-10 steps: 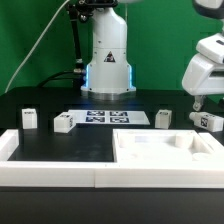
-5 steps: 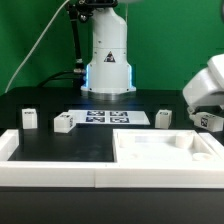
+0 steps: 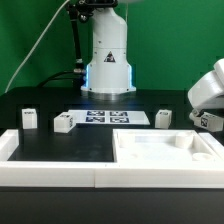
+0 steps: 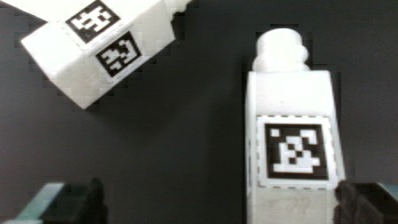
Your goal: Assemble one leg
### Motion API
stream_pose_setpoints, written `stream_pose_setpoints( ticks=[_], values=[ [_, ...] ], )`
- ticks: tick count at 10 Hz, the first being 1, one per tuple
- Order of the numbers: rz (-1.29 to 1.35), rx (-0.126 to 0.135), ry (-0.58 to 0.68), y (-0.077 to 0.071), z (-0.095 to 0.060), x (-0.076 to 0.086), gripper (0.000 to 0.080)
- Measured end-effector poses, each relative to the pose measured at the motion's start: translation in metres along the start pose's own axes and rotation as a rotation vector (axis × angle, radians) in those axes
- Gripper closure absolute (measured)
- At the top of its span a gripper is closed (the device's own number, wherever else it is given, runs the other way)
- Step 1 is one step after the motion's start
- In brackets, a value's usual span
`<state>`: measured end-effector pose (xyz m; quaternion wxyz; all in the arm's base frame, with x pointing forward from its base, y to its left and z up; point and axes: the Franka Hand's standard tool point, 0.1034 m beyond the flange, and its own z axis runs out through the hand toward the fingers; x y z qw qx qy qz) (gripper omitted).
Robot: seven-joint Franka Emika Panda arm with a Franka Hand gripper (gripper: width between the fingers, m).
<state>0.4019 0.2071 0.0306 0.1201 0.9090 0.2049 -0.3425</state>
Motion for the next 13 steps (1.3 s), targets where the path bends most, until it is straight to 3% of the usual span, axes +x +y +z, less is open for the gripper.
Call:
stream_pose_setpoints(
  ticks=[1, 3, 8, 13],
  values=[
    [0.026, 0.016, -0.012, 0.0, 0.003, -0.001, 0.0151],
    [0.05, 0.018, -0.013, -0.011, 0.002, -0.002, 0.0151],
    [0.041, 0.019, -0.006, -0.022, 0.0, -0.003, 0.0151],
    [0.026, 0.021, 0.006, -0.032, 0.02, 0.006, 0.0151]
  ],
)
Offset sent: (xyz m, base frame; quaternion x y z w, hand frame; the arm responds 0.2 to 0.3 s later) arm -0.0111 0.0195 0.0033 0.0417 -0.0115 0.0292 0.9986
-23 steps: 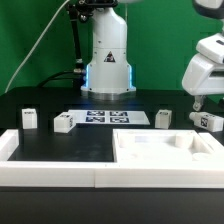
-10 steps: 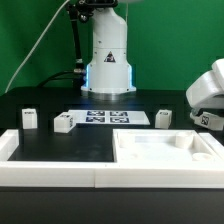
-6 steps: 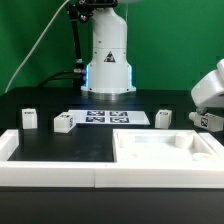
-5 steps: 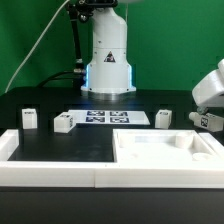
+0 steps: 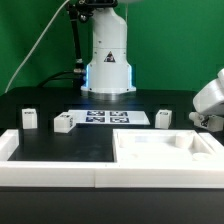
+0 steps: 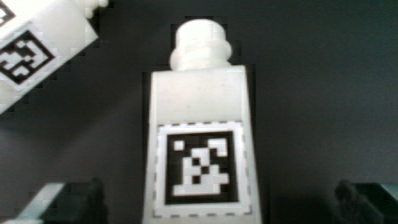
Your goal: Assemble one leg
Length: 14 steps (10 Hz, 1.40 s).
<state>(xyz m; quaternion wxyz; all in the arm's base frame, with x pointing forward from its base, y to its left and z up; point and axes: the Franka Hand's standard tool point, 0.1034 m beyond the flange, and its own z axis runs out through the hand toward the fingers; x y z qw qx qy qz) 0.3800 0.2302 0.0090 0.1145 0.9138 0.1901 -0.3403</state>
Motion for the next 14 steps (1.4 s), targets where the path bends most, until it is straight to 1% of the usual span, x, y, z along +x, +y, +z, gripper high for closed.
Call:
stream_pose_setpoints(
  ticks=[1, 2, 3, 4, 5, 11, 12, 13, 14],
  values=[
    [0.0, 0.0, -0.001, 0.001, 0.001, 0.0, 0.0151],
    [0.001, 0.0, -0.001, 0.001, 0.001, 0.0, 0.0178],
    [0.001, 0.0, -0.001, 0.001, 0.001, 0.0, 0.0178],
    [0.001, 0.0, -0.001, 0.001, 0.001, 0.0, 0.0352],
    [0.001, 0.0, -0.001, 0.001, 0.001, 0.0, 0.051],
    [0.002, 0.001, -0.001, 0.001, 0.0, 0.0, 0.0509],
    [-0.009, 0.002, -0.002, 0.004, -0.002, -0.001, 0.0509],
    [-0.035, 0.005, -0.007, 0.017, -0.018, -0.011, 0.0509],
    [-0.042, 0.011, 0.003, 0.033, -0.04, -0.024, 0.0508]
  ],
)
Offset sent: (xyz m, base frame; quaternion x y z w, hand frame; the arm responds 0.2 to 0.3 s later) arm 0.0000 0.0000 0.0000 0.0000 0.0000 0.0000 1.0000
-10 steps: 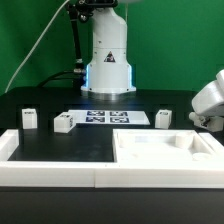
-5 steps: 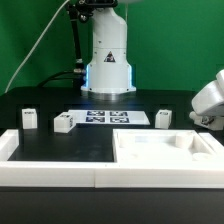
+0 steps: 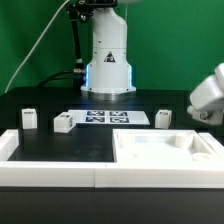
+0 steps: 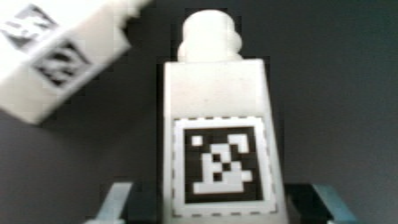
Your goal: Assemble one leg
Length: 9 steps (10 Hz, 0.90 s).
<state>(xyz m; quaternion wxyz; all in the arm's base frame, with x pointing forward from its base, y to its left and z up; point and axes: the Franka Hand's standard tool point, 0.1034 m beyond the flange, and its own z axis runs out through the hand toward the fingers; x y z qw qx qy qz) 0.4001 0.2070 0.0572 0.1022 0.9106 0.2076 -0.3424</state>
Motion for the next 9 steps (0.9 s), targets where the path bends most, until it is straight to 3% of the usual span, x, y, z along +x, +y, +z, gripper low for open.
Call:
stream_pose_setpoints(
  ticks=[2, 3, 5, 6, 7, 9],
  values=[
    [0.004, 0.014, -0.012, 0.026, -0.019, -0.023, 0.0508],
    [0.01, 0.021, -0.008, 0.033, -0.021, -0.029, 0.0508],
    [0.006, 0.023, 0.037, 0.03, -0.02, -0.021, 0.0508],
    [0.009, 0.027, 0.093, 0.03, -0.023, -0.014, 0.0508],
    [0.014, 0.033, 0.253, 0.03, -0.029, -0.004, 0.0508],
    [-0.009, 0.029, 0.43, 0.042, -0.031, -0.013, 0.0508]
  ],
)
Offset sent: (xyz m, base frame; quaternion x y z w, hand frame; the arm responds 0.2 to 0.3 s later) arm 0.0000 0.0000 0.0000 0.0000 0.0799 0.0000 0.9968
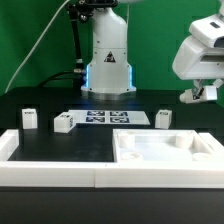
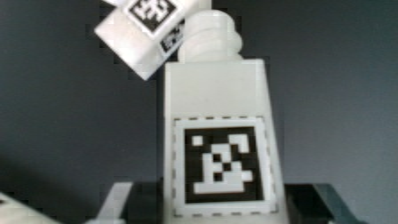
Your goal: Assemble one leg
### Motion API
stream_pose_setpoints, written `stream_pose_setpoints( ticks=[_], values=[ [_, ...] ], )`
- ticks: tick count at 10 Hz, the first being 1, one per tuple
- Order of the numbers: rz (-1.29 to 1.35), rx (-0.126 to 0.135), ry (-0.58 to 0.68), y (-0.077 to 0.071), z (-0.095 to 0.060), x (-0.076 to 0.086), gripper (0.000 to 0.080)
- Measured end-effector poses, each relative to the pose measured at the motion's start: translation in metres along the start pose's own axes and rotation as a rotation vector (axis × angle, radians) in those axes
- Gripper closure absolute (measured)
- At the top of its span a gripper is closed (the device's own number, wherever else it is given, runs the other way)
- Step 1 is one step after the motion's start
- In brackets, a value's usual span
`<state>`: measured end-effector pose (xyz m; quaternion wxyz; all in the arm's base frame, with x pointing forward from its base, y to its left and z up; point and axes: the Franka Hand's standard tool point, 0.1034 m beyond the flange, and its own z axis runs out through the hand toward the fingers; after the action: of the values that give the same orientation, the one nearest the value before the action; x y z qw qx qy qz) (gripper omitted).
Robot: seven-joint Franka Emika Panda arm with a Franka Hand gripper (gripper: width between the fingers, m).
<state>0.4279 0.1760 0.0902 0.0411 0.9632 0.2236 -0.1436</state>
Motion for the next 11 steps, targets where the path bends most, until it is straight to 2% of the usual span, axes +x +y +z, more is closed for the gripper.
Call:
stream_pose_setpoints(
  ticks=[2, 3, 4, 6, 8, 9, 10, 11],
  values=[
    [0.011, -0.007, 0.142, 0.028, -0.013, -0.015, 0.0508],
    [0.023, -0.011, 0.237, 0.052, -0.018, -0.02, 0.0508],
    [0.077, -0.014, 0.286, 0.075, -0.02, -0.032, 0.0508],
    [0.128, -0.023, 0.519, 0.108, -0.032, -0.044, 0.0508],
    [0.116, -0.054, 0.669, 0.098, -0.029, -0.038, 0.0508],
    [0.114, -0.082, 0.787, 0.098, -0.032, -0.033, 0.0508],
    [0.117, -0.089, 0.816, 0.104, -0.023, -0.035, 0.0508],
    [0.132, -0.061, 0.757, 0.101, -0.012, -0.027, 0.0508]
  ],
)
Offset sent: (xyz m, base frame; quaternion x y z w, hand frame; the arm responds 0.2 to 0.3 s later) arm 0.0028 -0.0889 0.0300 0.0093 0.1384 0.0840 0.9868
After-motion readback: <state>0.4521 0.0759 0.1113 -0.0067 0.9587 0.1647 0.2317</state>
